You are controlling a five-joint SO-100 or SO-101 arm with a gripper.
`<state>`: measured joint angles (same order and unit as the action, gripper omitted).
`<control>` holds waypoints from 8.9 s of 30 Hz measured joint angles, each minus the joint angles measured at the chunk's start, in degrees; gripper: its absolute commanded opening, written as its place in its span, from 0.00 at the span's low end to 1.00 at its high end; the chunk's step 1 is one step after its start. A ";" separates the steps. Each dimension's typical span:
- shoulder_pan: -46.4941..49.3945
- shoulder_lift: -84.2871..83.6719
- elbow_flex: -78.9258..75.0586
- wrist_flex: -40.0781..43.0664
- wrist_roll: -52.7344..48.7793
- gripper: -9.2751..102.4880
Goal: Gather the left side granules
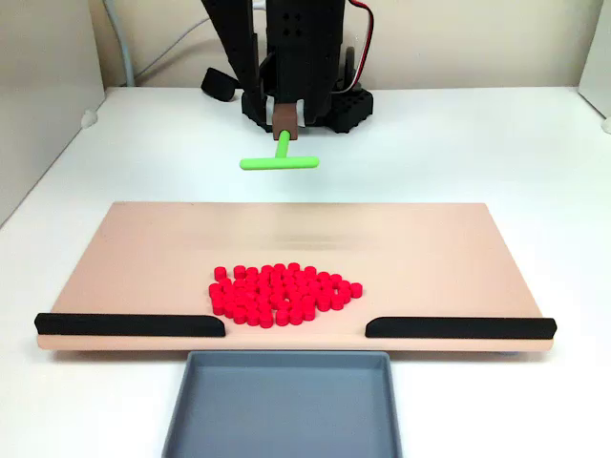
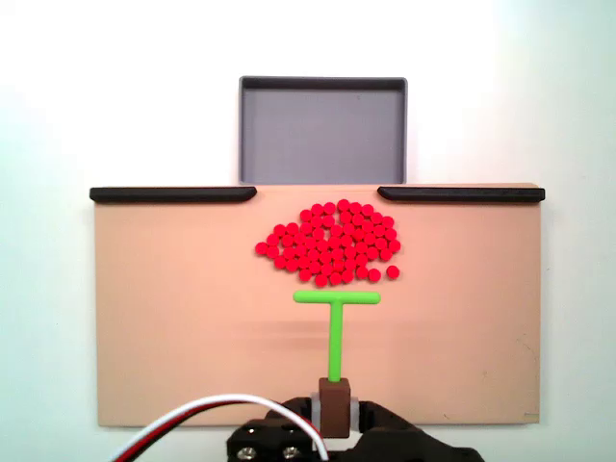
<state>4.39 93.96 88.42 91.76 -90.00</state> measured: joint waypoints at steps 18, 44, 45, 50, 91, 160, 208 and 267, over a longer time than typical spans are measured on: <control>0.00 -2.02 0.00 -0.09 2.02 0.08; 0.00 -2.02 0.00 -0.09 2.02 0.08; 0.00 -2.02 0.00 -0.09 2.11 0.08; 0.00 -2.02 0.00 -0.09 2.72 0.08; -11.34 -0.88 0.00 0.18 43.59 0.08; -21.36 -44.21 -42.71 3.52 99.76 0.08; -15.12 -45.88 -43.15 3.34 95.98 0.08; -21.01 -10.28 -16.08 7.38 48.52 0.08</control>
<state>-16.61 83.67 72.33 99.14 -41.48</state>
